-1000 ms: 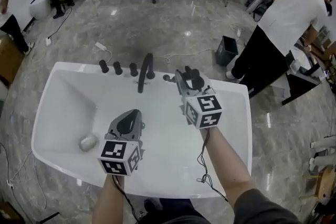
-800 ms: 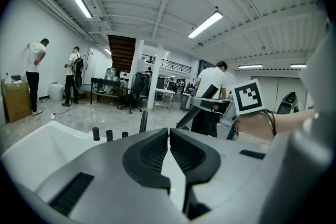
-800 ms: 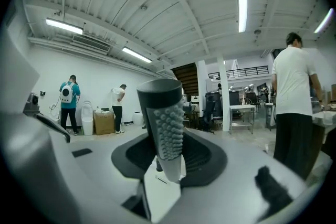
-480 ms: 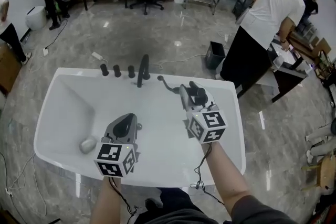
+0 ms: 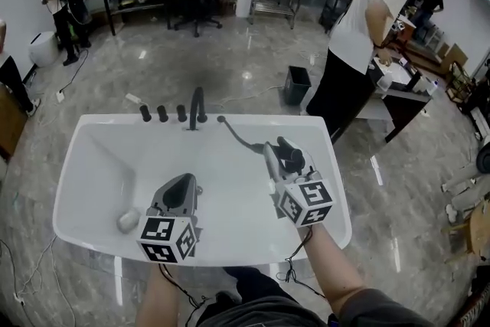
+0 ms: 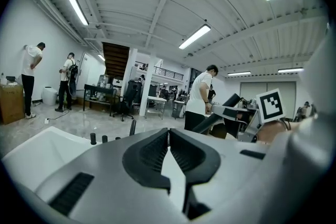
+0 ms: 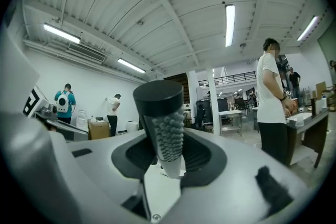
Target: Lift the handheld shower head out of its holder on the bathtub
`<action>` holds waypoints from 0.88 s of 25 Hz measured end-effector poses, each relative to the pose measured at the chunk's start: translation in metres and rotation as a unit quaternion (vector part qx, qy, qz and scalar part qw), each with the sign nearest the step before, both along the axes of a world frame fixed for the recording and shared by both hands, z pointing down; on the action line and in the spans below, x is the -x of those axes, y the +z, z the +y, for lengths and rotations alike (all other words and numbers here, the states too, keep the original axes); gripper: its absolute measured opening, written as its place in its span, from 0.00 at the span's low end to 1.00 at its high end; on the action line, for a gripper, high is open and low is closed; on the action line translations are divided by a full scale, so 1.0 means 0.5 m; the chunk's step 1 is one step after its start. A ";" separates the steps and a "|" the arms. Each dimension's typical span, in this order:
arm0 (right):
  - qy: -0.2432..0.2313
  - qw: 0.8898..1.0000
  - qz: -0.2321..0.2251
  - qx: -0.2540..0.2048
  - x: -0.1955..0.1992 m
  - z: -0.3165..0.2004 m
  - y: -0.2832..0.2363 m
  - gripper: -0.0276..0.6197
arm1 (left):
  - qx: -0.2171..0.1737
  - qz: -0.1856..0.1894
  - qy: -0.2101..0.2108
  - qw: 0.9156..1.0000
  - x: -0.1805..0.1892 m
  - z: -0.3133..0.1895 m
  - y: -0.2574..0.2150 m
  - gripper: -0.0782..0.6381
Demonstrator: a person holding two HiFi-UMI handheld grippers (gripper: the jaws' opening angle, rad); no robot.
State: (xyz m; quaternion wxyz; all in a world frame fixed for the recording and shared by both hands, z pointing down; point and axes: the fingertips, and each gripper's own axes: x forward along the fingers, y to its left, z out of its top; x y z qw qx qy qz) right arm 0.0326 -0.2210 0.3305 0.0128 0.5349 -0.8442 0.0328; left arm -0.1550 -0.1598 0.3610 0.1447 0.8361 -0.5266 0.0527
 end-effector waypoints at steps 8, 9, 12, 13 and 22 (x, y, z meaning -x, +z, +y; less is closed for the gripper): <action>0.010 1.000 -0.015 -0.005 -0.041 0.124 -0.019 0.25 | -0.007 0.008 0.020 1.000 -0.039 0.073 -0.019 0.14; 0.012 1.000 -0.017 -0.002 -0.043 0.139 -0.018 0.25 | -0.007 0.008 0.025 1.000 -0.044 0.083 -0.020 0.14; 0.012 1.000 -0.023 0.009 -0.039 0.179 -0.002 0.25 | -0.007 0.000 0.038 0.999 -0.055 0.105 -0.019 0.14; 0.012 1.000 -0.020 0.015 -0.035 0.190 0.008 0.25 | -0.006 0.000 0.041 0.999 -0.059 0.112 -0.017 0.14; 0.012 0.999 0.010 0.041 -0.003 0.253 0.065 0.25 | -0.001 0.008 0.045 0.999 -0.057 0.180 0.000 0.14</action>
